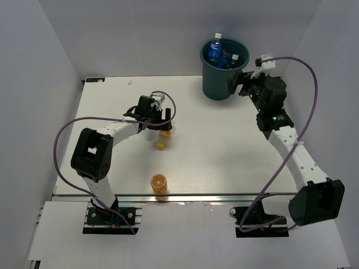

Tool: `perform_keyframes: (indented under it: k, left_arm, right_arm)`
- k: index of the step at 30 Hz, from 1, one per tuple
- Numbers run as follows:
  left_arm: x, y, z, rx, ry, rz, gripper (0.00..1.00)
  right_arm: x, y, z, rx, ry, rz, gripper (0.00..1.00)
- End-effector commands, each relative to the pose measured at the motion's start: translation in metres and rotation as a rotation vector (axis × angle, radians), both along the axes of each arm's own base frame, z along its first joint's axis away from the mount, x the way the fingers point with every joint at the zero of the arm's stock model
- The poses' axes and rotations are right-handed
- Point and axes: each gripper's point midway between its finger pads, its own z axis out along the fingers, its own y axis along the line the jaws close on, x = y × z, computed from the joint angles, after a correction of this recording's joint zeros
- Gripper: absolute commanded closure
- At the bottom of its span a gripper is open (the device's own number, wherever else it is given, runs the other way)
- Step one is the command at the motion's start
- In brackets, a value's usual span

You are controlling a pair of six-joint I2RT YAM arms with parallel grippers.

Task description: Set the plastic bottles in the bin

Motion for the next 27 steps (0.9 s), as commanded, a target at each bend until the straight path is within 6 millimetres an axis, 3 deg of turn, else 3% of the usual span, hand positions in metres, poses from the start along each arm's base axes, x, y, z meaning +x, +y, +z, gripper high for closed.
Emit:
perform_keyframes:
  k: [1,5,7,12,13,14,15,17,18,21,22,23,25,27]
  left_arm:
    - [0.006,-0.014,0.003,-0.029,-0.020,-0.052,0.02]
    - [0.008,-0.023,-0.015,-0.024,0.023,-0.063,0.08]
    - [0.012,-0.028,-0.014,-0.045,0.026,-0.060,0.19]
    - [0.023,-0.032,-0.014,-0.059,0.009,-0.042,0.28]
    - [0.024,-0.031,-0.012,-0.057,0.004,-0.037,0.33]
    - [0.026,-0.032,-0.008,-0.060,-0.003,-0.037,0.48]
    - [0.026,-0.032,-0.004,-0.062,-0.005,-0.039,0.54]
    - [0.024,-0.039,0.010,-0.095,-0.023,-0.069,0.62]
    - [0.025,-0.043,0.030,-0.121,-0.070,-0.095,0.64]
    - [0.001,-0.067,0.062,-0.194,-0.144,-0.276,0.65]
    - [-0.012,-0.082,0.090,-0.227,-0.220,-0.351,0.65]
    - [-0.024,-0.091,0.101,-0.244,-0.251,-0.412,0.65]
    - [-0.051,-0.108,0.118,-0.224,-0.323,-0.522,0.65]
    - [-0.073,-0.123,0.120,-0.201,-0.343,-0.609,0.65]
  right_arm:
    - [-0.029,0.005,0.005,0.061,-0.006,0.061,0.11]
    - [-0.050,0.008,-0.007,0.074,0.014,0.102,0.11]
    - [-0.056,0.007,-0.013,0.107,0.031,0.102,0.11]
    - [-0.076,0.011,-0.035,0.202,0.112,0.126,0.11]
    - [-0.080,0.012,-0.048,0.215,0.131,0.137,0.11]
    - [-0.084,0.014,-0.052,0.242,0.143,0.143,0.11]
    - [-0.089,0.014,-0.052,0.256,0.139,0.151,0.11]
    - [-0.094,0.018,-0.062,0.272,0.152,0.178,0.11]
    - [-0.097,0.021,-0.061,0.294,0.156,0.192,0.11]
    - [-0.103,0.037,-0.069,0.313,0.177,0.293,0.11]
    - [-0.111,0.049,-0.070,0.312,0.188,0.377,0.11]
    - [-0.113,0.056,-0.078,0.313,0.209,0.421,0.11]
    - [-0.127,0.073,-0.073,0.318,0.198,0.562,0.11]
    - [-0.131,0.084,-0.075,0.303,0.200,0.646,0.11]
